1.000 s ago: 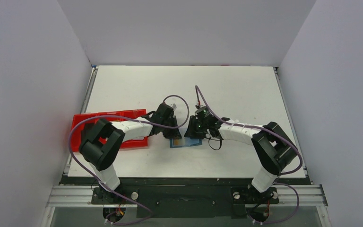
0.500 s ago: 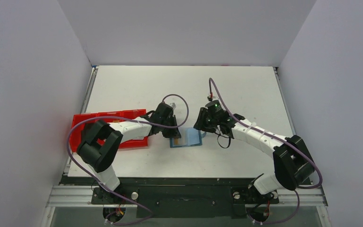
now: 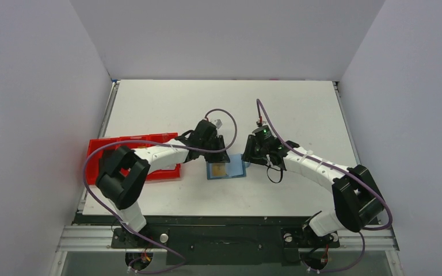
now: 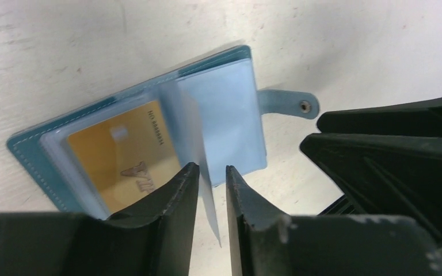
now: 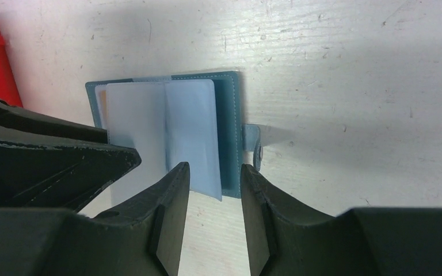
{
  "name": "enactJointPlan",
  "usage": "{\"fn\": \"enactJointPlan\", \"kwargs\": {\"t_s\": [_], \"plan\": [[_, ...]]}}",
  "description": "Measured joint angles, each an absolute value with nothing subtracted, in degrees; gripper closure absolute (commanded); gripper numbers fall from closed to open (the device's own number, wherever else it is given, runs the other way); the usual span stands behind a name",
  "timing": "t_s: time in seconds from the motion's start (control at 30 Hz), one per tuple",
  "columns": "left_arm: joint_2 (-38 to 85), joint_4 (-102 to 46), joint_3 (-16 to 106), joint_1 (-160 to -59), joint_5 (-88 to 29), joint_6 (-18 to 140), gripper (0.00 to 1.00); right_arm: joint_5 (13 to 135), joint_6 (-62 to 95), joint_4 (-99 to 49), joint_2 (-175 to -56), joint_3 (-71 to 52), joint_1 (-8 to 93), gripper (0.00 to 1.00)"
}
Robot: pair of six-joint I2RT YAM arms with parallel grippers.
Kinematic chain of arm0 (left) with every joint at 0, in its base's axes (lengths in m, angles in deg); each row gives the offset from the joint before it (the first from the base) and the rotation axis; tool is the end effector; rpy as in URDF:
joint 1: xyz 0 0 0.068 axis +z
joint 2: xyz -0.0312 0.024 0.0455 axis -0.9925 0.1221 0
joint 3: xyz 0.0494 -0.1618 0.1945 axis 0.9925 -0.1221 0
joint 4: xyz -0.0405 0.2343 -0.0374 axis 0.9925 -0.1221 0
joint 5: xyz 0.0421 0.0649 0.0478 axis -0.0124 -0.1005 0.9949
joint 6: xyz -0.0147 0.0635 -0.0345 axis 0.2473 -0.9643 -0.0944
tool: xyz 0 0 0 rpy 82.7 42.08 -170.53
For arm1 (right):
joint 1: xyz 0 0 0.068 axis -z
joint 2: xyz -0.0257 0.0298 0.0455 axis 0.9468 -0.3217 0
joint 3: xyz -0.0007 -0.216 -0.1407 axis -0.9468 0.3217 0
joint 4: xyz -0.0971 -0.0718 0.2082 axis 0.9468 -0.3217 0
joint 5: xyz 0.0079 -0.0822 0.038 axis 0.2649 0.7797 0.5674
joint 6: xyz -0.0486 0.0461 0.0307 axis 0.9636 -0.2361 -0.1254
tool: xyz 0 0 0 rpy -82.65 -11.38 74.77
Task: Take the credit cards out of the card holder
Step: Remove the credit card from the card holder.
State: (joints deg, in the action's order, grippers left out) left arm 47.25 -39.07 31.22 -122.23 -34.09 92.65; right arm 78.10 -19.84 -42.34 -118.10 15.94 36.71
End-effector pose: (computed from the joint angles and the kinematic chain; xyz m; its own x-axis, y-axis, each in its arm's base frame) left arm 0.2654 -0.2344 0.1586 -0.9260 -0.0999 -0.3641 0.1352 0.8127 -0.5668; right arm 0.2408 0.1698 0.1805 -0.8786 0.2261 -0.4208 0.0112 0.8904 0.4550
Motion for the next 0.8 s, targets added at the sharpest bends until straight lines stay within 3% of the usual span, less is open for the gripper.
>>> {"fn": "enactJointPlan", "kwargs": {"t_s": [0.17,0.8], "plan": [[49.9,-38.5,34.3,-123.1,-34.6,92.7,0.66,78.7,-19.9,-42.5,-116.2,17.5,36.7,0.65],[57.5,-36.3,38.5,-125.5,-36.5,93.7,0.47,81.9,-19.9,-45.4,-109.6,20.0,37.2,0.65]]}}
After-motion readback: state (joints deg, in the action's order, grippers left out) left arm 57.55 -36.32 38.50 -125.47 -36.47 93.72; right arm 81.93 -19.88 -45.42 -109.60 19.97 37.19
